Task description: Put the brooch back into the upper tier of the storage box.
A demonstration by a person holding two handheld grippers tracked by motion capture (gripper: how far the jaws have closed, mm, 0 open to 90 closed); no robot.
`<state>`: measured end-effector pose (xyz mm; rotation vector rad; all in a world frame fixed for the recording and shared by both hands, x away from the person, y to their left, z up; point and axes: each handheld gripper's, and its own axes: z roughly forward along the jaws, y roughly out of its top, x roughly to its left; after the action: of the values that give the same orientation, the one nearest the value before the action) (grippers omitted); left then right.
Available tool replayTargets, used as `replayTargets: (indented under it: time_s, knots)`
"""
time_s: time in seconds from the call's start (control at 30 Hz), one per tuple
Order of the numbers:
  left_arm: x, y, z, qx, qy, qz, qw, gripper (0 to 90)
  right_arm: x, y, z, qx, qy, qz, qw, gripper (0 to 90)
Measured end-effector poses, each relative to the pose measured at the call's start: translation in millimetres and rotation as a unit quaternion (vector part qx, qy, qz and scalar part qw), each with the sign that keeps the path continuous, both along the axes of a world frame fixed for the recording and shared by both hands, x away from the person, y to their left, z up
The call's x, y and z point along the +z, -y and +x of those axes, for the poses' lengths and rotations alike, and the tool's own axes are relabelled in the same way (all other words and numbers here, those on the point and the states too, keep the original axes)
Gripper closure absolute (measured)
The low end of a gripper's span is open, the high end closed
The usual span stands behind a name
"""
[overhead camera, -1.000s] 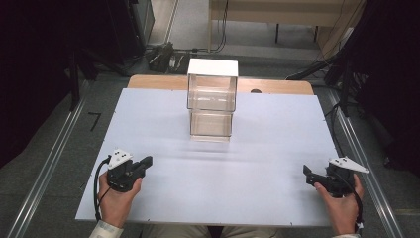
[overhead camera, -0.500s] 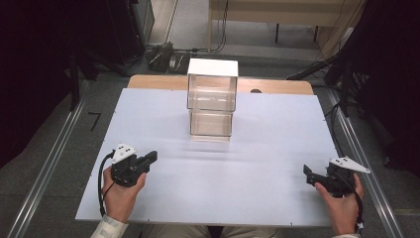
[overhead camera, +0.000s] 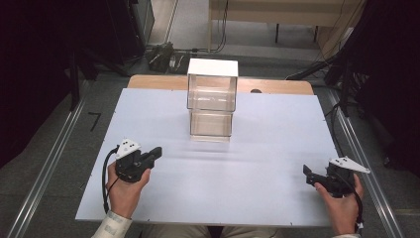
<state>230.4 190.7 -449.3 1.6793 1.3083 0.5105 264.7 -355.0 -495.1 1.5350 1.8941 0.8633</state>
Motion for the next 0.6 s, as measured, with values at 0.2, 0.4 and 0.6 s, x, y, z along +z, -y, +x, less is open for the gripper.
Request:
replayTargets:
  time_s: [0.2,0.4,0.6]
  knots:
    - [4.3,7.0,3.8,-0.008,0.003,0.0,1.0,90.0,0.0,0.3,0.0,-0.002,-0.001,0.0,1.0,7.5]
    - [9.4,11.8,7.1,-0.014,0.008,-0.001,0.9999,90.0,0.2,0.6,-0.3,-0.002,-0.001,0.002,1.0,7.5]
    - [12.8,16.2,8.9,-0.023,0.005,0.001,0.9997,90.0,0.3,0.3,-0.3,-0.003,0.0,0.003,1.0,7.5]
